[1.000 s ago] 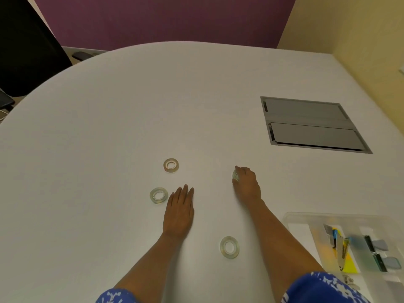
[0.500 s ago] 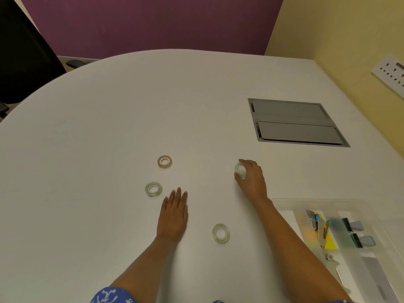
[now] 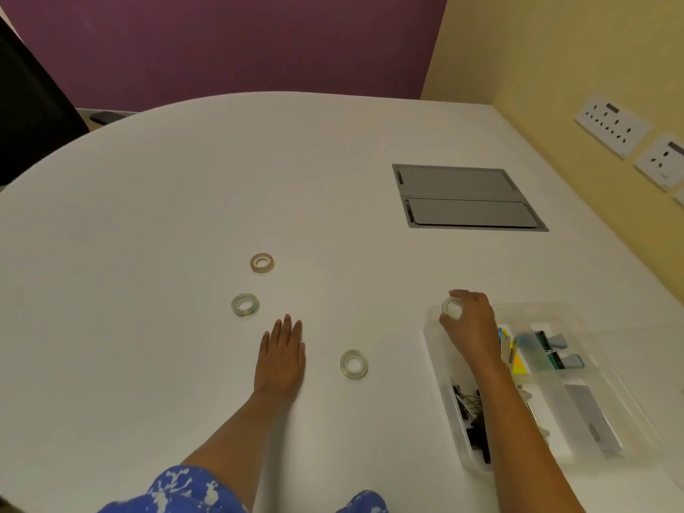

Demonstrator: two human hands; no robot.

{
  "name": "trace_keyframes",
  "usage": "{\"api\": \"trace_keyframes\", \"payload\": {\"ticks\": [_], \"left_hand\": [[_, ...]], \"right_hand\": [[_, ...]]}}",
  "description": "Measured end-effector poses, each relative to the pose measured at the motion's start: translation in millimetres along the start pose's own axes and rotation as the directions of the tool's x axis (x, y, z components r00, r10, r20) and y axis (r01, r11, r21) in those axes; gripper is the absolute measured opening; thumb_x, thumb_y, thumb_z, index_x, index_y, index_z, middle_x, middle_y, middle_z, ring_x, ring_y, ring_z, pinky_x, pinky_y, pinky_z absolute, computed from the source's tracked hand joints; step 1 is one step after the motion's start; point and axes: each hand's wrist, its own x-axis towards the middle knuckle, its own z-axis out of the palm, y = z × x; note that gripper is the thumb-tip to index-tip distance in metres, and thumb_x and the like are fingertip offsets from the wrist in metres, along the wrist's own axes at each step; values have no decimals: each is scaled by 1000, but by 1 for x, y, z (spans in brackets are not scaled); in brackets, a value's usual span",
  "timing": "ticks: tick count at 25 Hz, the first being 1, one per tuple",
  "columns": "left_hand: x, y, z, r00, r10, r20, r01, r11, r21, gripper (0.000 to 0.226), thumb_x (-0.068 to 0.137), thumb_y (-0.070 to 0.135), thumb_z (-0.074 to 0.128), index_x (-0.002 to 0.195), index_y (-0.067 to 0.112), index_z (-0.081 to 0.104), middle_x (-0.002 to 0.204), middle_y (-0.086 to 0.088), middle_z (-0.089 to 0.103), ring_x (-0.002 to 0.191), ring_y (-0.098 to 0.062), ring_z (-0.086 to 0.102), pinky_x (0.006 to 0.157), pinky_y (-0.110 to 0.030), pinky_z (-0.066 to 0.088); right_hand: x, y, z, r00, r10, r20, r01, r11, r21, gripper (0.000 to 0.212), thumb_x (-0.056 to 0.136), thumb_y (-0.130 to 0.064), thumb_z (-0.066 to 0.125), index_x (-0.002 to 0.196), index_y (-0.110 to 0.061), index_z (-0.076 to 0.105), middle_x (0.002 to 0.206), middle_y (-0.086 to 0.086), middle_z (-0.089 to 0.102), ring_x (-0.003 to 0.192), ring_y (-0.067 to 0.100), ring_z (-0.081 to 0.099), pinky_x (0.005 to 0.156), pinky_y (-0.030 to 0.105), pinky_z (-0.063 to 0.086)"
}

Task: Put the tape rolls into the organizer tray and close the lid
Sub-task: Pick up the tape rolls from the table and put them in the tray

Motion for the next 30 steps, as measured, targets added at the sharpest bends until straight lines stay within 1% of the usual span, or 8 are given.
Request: {"api": "trace_keyframes", "payload": {"ticks": [4,7,9,14,18,21,23,30], "left_hand": [[0,1,-3,1000,-9,25,9,1000,7,51,104,27,18,152,18,5,162,-4,-2,150,-19,-1,123,-37,3],[0,1,-5,999,-8,31,8,1000,2,51,104,27,19,152,17,6,162,-4,-1,150,-20,0,123,-37,4],[1,1,-5,999,-8,32,8,1000,-2,51,104,27,20,152,17,7,162,-4,1,150,-20,1,123,-37,5],[2,0,-4,1000,-5,27,4,1000,7,51,103,28,20,152,18,7,162,-3,1,150,-20,1,123,-36,5],[1,0,-2,1000,-7,18,7,1000,7,51,103,28,19,152,18,6,162,-3,0,150,-19,1,123,-36,4],[2,0,-1,1000,-6,11,6,1000,6,51,103,28,19,152,18,7,162,-3,1,150,-19,1,123,-36,4],[2,0,-1,1000,-6,1,6,1000,14,51,103,28,19,152,18,8,162,-3,2,150,-19,2,123,-36,6],[2,-2,0,1000,-6,-3,6,1000,10,51,103,28,19,152,19,6,162,-2,0,150,-18,0,123,-36,4]], "right_hand": [[-6,22,0,988,102,113,-86,986,-141,46,81,-5,69,125,-4,54,131,21,47,113,38,54,91,38,48],[-6,31,8,969,128,213,-87,977,-193,46,84,-5,66,127,-4,51,131,19,49,113,36,54,88,37,48],[-5,34,13,963,133,235,-81,972,-219,43,85,-4,63,126,-3,50,129,18,51,113,35,55,85,36,48],[-3,42,21,966,113,233,-62,974,-216,41,85,1,61,124,-1,51,124,20,54,113,34,54,85,35,48],[-7,42,22,985,78,156,-53,986,-160,41,83,3,64,122,-1,55,126,19,53,117,33,50,89,39,48],[-12,41,22,994,75,84,-57,978,-201,29,81,6,65,109,-1,63,117,20,57,109,33,54,79,38,51],[-12,40,22,990,106,91,-82,968,-236,24,83,10,59,103,0,65,111,20,60,100,32,60,73,37,52],[-8,33,24,985,160,61,-138,954,-266,24,85,13,51,101,2,65,108,22,62,94,34,62,65,30,43]]}}
